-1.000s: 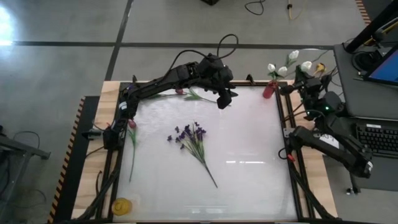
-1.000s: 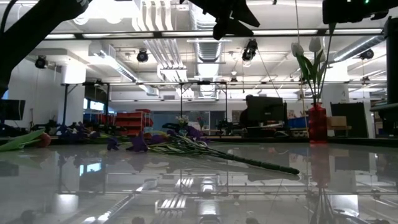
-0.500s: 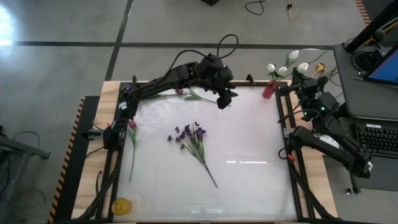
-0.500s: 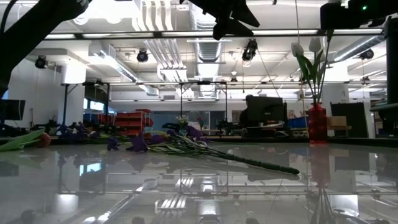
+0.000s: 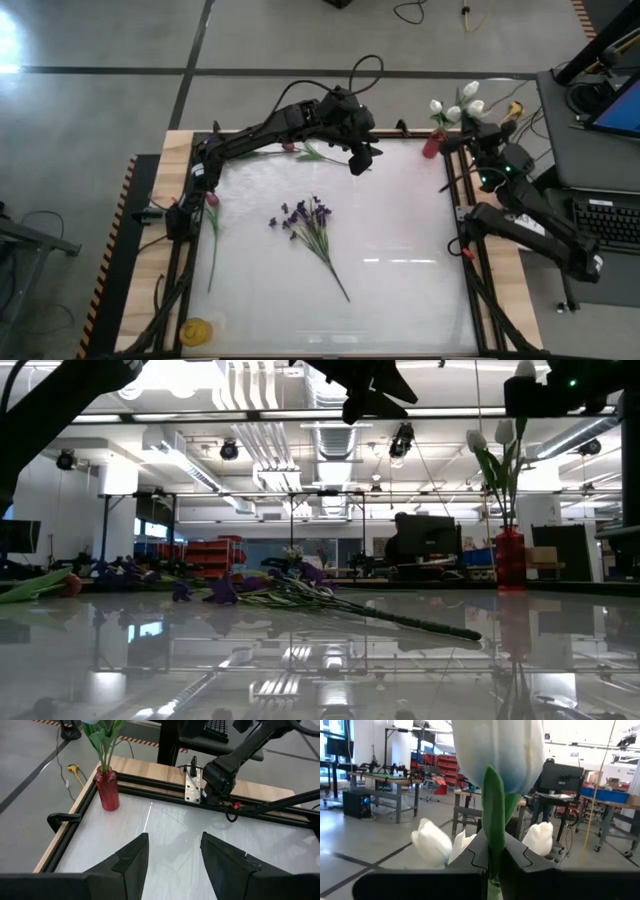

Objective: Sort flowers into vase by color
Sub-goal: Put the white tulip into the red flower vase

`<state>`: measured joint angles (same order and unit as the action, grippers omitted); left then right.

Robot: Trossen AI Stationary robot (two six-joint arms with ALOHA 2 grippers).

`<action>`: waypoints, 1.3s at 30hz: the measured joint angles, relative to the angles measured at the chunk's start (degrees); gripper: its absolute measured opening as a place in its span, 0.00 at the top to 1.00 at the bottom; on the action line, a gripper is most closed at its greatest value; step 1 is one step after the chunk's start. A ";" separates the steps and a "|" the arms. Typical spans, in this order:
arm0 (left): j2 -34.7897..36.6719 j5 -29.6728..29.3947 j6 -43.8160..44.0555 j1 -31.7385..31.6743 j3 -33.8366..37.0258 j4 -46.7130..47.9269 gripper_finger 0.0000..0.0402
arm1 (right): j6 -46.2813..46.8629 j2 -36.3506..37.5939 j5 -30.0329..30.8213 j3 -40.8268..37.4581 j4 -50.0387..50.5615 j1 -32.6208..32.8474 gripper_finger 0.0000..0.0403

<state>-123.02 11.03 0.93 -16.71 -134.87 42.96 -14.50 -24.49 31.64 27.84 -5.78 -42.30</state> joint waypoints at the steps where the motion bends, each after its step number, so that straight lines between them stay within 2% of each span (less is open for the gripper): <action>1: 0.00 0.00 0.02 0.00 0.00 0.00 0.58 | 0.25 -0.33 0.02 0.00 0.00 0.00 0.97; 10: 0.00 0.00 0.02 0.00 0.00 0.74 0.58 | 3.52 -1.48 0.26 0.00 2.13 0.00 0.97; 16: 0.00 0.00 0.00 0.00 0.00 0.76 0.58 | 8.18 -1.46 3.41 0.00 6.21 0.00 0.97; 39: 0.19 0.04 0.00 0.00 0.00 0.85 0.58 | 20.94 -1.48 2.43 0.39 13.65 0.02 0.96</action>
<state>-122.83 11.06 0.93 -16.71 -134.87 43.81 6.44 -25.98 34.07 28.22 7.87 -42.28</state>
